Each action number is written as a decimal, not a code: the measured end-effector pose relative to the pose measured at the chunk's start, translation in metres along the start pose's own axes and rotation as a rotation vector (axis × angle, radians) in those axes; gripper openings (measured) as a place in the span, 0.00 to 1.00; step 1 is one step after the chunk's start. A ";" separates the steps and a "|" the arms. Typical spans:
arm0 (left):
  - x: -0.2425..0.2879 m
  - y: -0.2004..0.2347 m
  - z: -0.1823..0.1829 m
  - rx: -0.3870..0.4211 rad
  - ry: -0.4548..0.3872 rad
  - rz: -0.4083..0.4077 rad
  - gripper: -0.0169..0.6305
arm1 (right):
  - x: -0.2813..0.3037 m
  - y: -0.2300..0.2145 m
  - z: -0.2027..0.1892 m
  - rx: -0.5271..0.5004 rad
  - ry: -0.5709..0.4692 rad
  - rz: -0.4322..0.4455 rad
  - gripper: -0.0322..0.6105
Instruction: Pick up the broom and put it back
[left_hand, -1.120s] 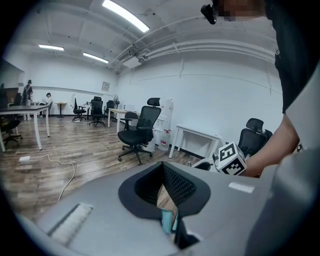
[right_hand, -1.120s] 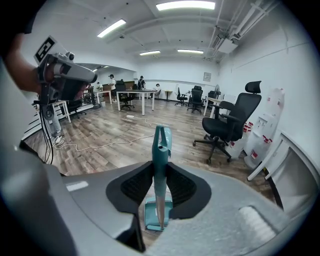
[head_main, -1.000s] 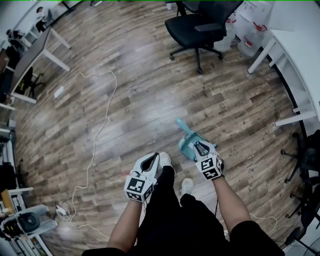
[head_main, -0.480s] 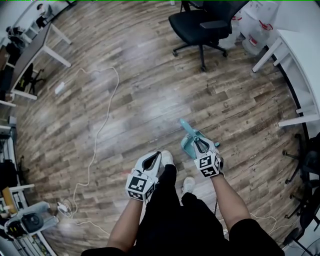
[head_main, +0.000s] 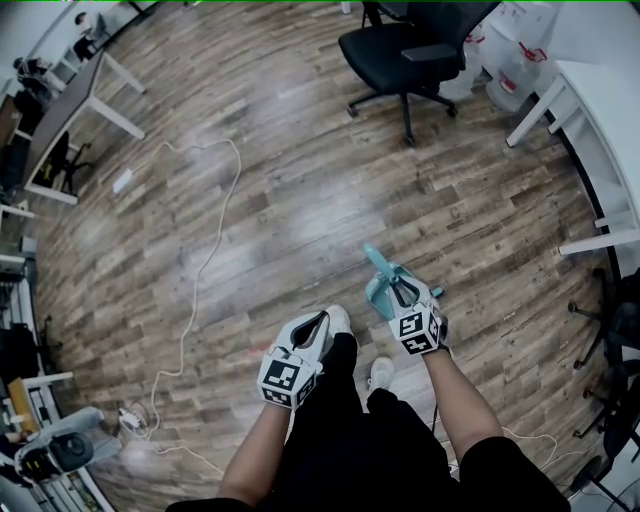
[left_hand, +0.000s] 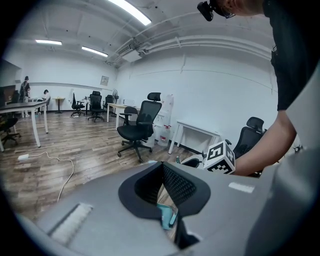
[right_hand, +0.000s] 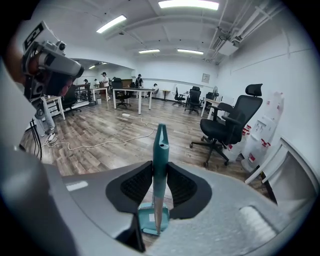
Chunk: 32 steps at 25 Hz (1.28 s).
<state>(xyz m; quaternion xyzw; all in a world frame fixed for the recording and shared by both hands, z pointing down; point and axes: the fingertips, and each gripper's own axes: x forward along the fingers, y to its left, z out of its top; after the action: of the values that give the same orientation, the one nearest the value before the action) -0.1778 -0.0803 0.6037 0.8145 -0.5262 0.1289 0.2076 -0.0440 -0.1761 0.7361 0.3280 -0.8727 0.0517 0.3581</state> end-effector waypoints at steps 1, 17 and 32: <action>0.000 -0.001 0.000 0.001 -0.001 -0.002 0.06 | 0.001 0.000 -0.001 -0.001 0.004 0.000 0.20; 0.000 -0.018 0.009 0.020 -0.023 -0.037 0.06 | -0.042 0.007 0.002 0.022 -0.032 0.018 0.27; 0.007 -0.070 0.039 0.091 -0.085 -0.105 0.06 | -0.146 0.006 0.035 0.035 -0.206 -0.060 0.06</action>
<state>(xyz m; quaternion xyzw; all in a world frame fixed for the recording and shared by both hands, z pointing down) -0.1116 -0.0789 0.5579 0.8544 -0.4847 0.1069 0.1540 0.0083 -0.1049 0.6150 0.3639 -0.8935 0.0224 0.2622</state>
